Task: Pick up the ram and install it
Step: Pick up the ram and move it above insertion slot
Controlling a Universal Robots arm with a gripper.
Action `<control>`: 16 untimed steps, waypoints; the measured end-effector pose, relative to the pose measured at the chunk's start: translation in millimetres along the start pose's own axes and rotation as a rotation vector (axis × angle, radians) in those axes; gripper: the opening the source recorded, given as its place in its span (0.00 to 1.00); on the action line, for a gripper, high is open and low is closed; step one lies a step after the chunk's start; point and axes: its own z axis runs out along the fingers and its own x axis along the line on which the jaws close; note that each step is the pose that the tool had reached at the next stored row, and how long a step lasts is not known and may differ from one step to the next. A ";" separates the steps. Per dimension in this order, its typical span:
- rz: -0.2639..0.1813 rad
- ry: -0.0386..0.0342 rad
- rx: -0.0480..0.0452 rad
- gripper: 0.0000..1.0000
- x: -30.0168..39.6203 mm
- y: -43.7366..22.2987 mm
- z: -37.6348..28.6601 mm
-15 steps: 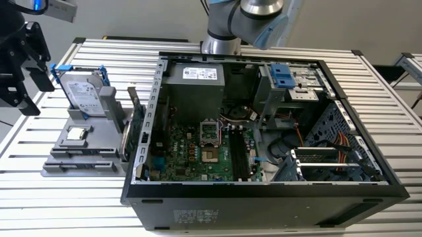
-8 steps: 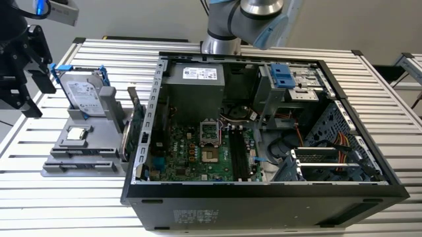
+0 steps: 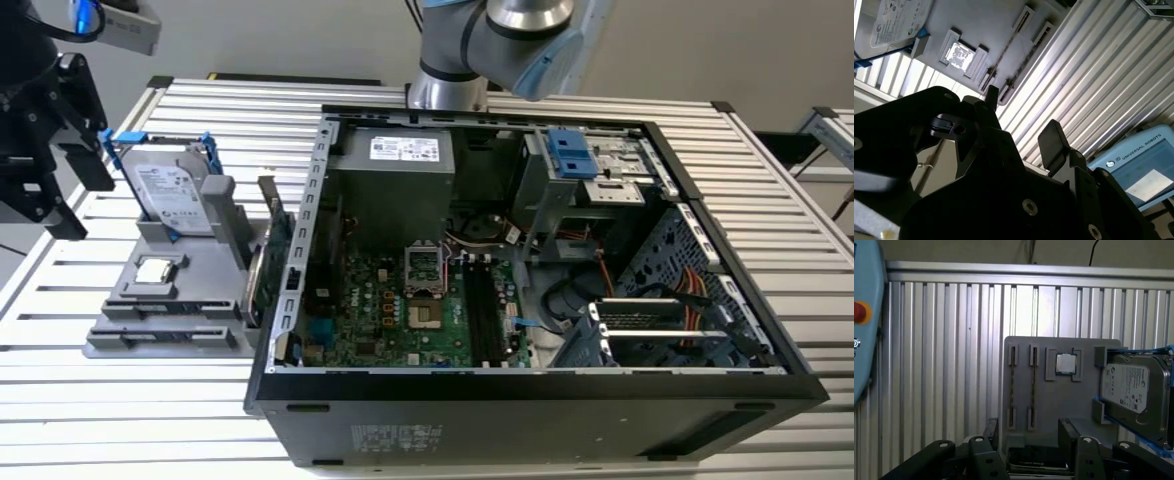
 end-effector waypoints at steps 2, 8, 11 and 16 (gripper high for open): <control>0.001 0.0001 0.0004 1.00 -0.5 0.0 1.6; 0.015 0.0011 0.0070 1.00 -1.6 1.2 6.9; 0.017 0.0011 0.0167 1.00 -1.8 1.8 8.9; 0.024 0.0017 0.0176 1.00 -2.0 2.1 12.1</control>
